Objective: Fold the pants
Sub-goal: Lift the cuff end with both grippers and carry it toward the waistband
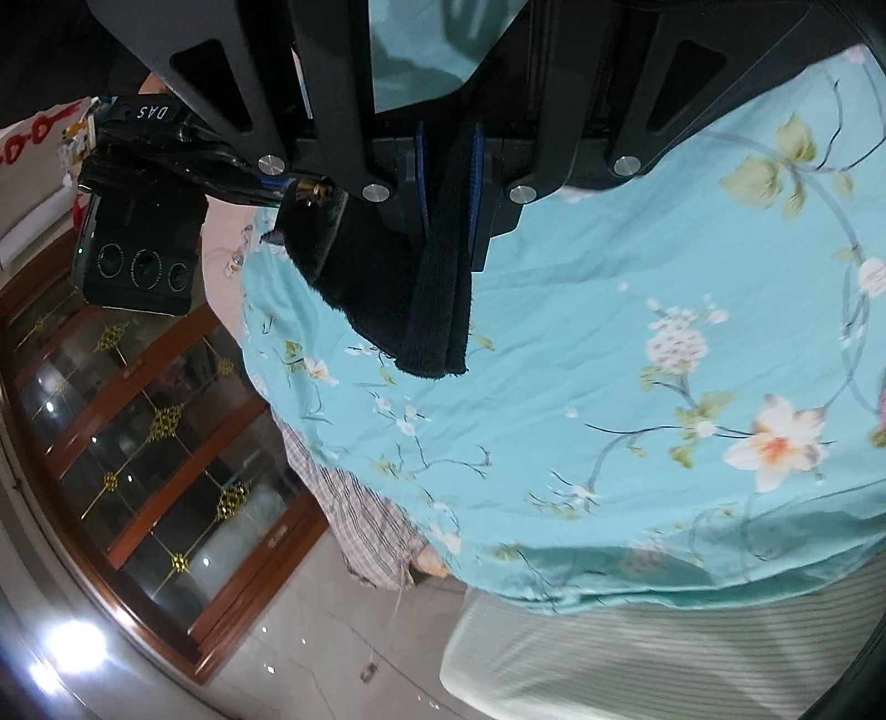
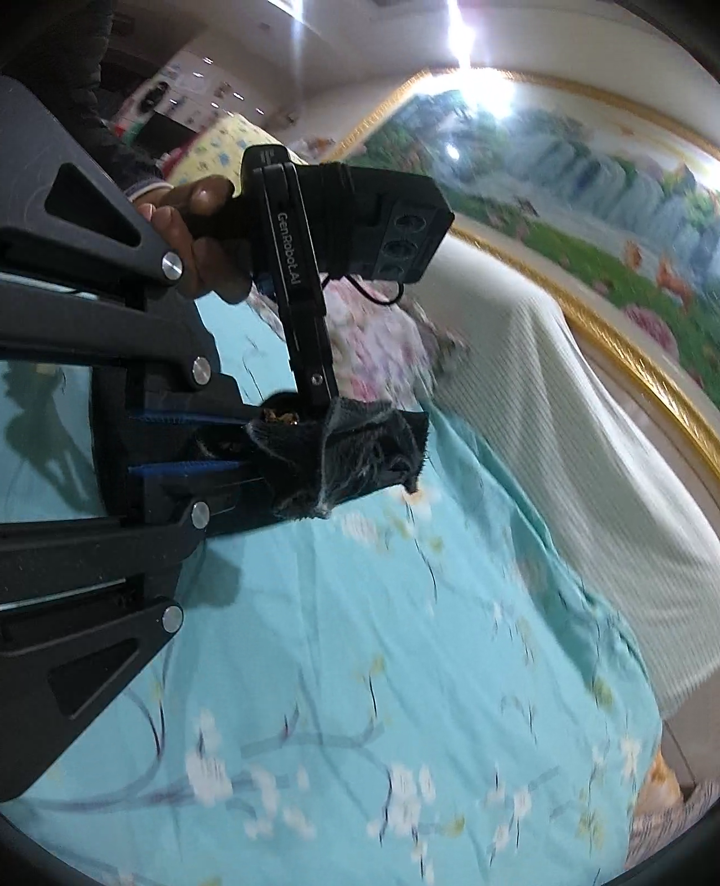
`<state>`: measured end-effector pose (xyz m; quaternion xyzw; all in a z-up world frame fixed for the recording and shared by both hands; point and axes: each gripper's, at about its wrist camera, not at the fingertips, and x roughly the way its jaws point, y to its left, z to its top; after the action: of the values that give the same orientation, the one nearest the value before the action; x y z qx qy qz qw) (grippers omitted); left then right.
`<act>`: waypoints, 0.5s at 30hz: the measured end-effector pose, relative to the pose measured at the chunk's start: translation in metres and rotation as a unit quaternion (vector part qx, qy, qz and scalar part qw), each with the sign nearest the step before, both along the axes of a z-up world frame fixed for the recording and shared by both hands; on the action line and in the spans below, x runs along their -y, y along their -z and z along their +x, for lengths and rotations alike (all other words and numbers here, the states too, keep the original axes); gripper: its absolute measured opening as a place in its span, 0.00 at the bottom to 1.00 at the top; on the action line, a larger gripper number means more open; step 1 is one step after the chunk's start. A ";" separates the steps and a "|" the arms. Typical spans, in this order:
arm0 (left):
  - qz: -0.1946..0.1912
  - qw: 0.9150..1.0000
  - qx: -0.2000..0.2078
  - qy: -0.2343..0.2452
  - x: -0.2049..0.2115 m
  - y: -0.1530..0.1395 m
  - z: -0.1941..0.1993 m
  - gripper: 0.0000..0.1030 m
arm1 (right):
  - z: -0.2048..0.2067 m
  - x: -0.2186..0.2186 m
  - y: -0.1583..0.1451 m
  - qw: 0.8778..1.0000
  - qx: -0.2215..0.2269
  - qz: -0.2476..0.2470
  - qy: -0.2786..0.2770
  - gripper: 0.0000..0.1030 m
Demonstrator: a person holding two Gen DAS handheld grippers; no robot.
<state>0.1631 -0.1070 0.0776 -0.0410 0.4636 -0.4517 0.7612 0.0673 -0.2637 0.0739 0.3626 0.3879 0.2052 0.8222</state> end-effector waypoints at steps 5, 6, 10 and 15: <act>-0.009 1.000 -0.003 -0.027 -0.039 0.001 -0.008 0.10 | 0.006 -0.035 0.001 0.999 0.007 0.017 -0.040 0.11; -0.008 0.999 -0.003 -0.033 -0.047 0.003 -0.009 0.10 | 0.007 -0.041 0.003 0.999 0.005 0.018 -0.045 0.11; -0.017 0.998 -0.020 -0.059 -0.077 0.016 -0.012 0.10 | 0.012 -0.069 0.012 0.997 -0.006 0.024 -0.073 0.11; -0.021 0.996 -0.028 -0.085 -0.107 0.034 -0.018 0.10 | 0.015 -0.089 0.027 0.994 -0.023 0.031 -0.101 0.11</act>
<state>0.1452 0.0005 0.0432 -0.1086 0.4704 -0.3935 0.7823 0.0821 -0.1746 0.0465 0.3517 0.4348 0.2907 0.7764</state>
